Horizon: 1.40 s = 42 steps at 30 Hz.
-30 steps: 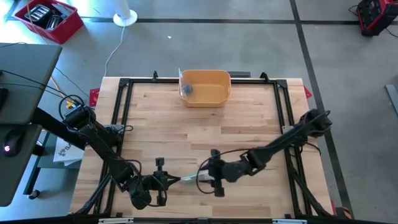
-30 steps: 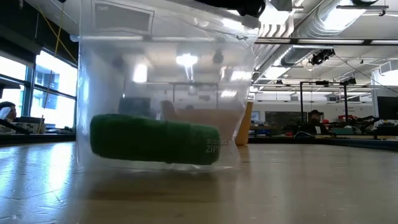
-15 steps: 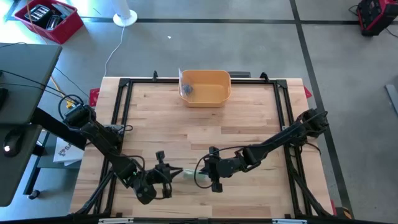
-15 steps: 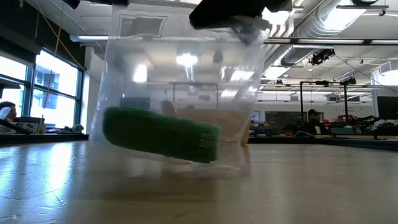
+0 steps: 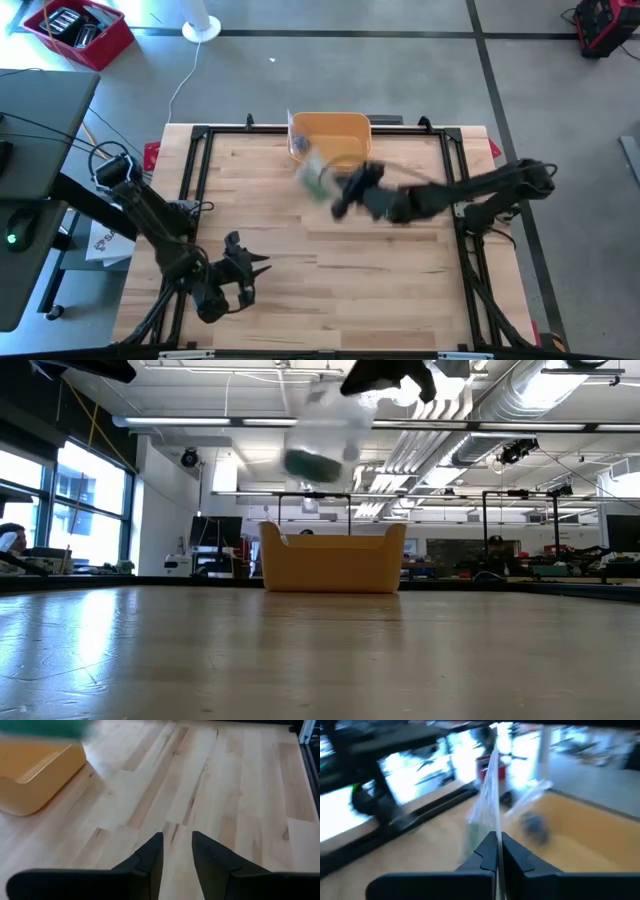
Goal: Roll bandage
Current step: Put the transparent zip bag with the rolled green bandage into the yellow bin
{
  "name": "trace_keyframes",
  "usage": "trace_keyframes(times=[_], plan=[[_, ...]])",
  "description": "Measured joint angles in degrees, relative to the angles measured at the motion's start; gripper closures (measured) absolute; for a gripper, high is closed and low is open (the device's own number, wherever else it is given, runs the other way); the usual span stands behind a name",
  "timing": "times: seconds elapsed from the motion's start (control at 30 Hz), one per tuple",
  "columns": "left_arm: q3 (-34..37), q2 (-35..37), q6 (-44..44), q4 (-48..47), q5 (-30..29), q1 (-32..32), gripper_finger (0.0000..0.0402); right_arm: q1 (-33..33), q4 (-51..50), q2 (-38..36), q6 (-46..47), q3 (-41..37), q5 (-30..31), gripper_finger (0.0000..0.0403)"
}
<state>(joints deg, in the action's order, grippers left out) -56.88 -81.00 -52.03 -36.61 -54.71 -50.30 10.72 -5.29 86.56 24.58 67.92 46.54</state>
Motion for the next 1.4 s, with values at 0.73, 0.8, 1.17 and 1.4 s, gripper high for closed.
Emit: trace_keyframes(times=[0.73,0.8,1.17,1.4], plan=[[0.0,-2.0,1.6,0.4,-5.9,-0.8,0.031,-33.2,23.0,21.1,21.8,0.7,-22.8,0.0403],[0.0,-2.0,1.6,0.4,-5.9,-0.8,0.031,-33.1,21.7,23.4,21.9,2.7,-22.2,0.0403],[0.0,-2.0,1.2,0.5,-6.2,-1.1,0.031,-30.1,-1.4,32.8,20.4,22.7,-13.9,0.0403],[0.0,-2.0,1.1,0.9,-6.3,-1.1,0.031,-28.8,-1.9,43.5,14.2,37.1,-22.7,0.0382]])
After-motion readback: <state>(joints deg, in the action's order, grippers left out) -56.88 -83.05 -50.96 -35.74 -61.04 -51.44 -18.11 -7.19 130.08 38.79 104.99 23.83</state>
